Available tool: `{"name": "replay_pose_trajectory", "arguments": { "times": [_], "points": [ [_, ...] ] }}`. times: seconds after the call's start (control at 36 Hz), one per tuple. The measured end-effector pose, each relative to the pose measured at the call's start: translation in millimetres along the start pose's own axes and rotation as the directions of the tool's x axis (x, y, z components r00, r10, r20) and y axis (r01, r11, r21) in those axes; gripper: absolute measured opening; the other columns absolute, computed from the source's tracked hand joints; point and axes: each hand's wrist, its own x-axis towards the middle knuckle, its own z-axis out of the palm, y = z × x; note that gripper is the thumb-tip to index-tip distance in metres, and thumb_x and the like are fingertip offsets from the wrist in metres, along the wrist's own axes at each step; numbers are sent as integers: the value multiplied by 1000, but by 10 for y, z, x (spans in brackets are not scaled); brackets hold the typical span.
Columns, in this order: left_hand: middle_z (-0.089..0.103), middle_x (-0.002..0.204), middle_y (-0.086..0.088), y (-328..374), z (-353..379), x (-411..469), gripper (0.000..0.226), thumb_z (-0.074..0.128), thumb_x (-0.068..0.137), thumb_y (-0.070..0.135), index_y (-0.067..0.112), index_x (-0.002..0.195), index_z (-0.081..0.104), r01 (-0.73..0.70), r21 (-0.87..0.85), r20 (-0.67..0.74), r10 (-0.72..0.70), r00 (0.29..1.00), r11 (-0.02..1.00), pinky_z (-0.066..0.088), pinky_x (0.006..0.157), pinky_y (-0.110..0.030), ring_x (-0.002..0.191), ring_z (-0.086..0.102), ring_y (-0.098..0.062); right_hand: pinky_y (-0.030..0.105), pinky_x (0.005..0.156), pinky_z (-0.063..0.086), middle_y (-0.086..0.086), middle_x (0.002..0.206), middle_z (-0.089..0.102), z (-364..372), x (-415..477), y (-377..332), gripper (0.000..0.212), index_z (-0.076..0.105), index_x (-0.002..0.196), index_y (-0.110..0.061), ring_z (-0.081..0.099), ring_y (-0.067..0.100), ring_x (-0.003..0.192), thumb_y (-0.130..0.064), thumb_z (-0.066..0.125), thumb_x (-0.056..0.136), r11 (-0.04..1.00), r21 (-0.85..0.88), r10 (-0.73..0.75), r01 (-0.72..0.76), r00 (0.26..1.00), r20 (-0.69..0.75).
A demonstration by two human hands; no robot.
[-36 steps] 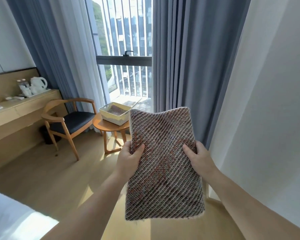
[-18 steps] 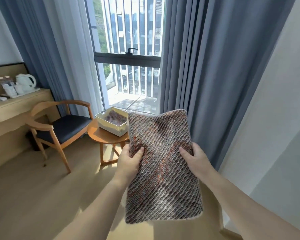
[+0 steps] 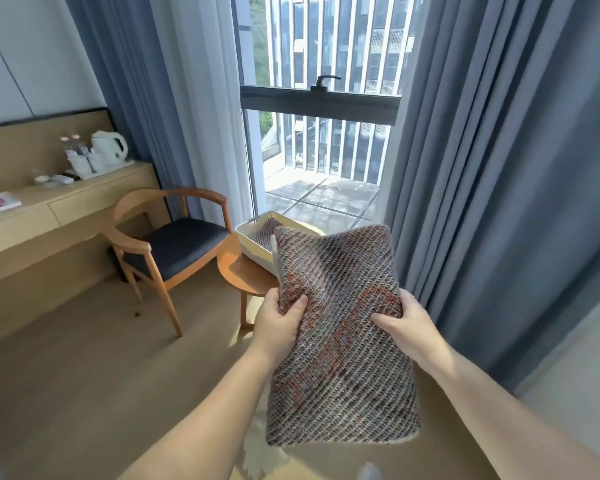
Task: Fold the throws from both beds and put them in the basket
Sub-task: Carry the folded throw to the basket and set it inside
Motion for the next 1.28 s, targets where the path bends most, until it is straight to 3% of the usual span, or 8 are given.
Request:
{"name": "replay_pose_trajectory", "arguments": {
  "times": [0.17,0.25,0.33,0.67,0.83,1.03,1.11,1.28],
  "points": [
    [66,105,12,-138,132,898,16,65,90,26,33,99,53,24,129,-16,-22,1000,991,50,84,-26,95,65,-6,27,75,54,-8,106,66,35,998,6,45,49,127,-24,66,8,91,-14,67,87,999,35,-7,5,998,61],
    [65,108,10,-196,220,1383,26,65,87,29,32,109,52,100,174,-31,-96,995,980,50,94,-38,101,64,-12,23,67,52,-7,102,66,-18,1521,-33,35,52,120,-23,66,7,86,-12,65,89,1000,18,-12,10,996,83],
    [66,111,5,-186,327,1854,41,63,78,31,27,117,51,160,214,-30,-157,987,964,50,94,-41,101,64,-15,30,75,53,-5,101,67,-127,2063,-101,32,55,116,-21,67,13,90,-13,66,87,1000,-21,-16,18,996,90],
    [69,108,0,-34,563,3437,34,67,80,30,21,110,56,145,191,-71,-134,988,971,52,87,-33,98,67,-16,24,67,47,-4,100,66,-420,3867,-534,32,54,115,-21,64,10,87,-15,68,85,989,-106,-88,107,981,174],
    [69,113,0,-83,446,4211,52,68,73,42,18,117,57,142,189,-104,-124,987,972,49,96,-45,103,66,-17,39,82,55,0,100,71,-276,4794,-608,32,59,110,-19,68,15,88,-14,71,81,988,-111,-84,106,979,185],
    [67,112,-3,-220,179,5289,18,61,92,14,19,109,56,138,150,-95,-125,988,979,50,95,-39,104,65,-20,40,85,54,2,95,70,129,5822,-798,26,59,95,-27,67,20,88,-9,70,80,989,-118,-72,87,989,133],
    [67,112,-6,-259,44,5788,18,60,93,14,16,110,56,147,146,-88,-135,987,978,52,92,-38,102,66,-21,43,88,53,-2,90,69,305,6277,-935,29,57,86,-31,67,20,86,-5,68,81,990,-120,-56,71,991,118],
    [68,112,-5,-272,-154,6695,27,61,92,19,12,117,55,183,173,-102,-167,981,968,52,93,-42,100,67,-19,47,89,52,0,94,70,590,7135,-1197,33,58,97,-34,67,21,89,-11,70,76,984,-164,-59,73,995,86]
  ]
}}
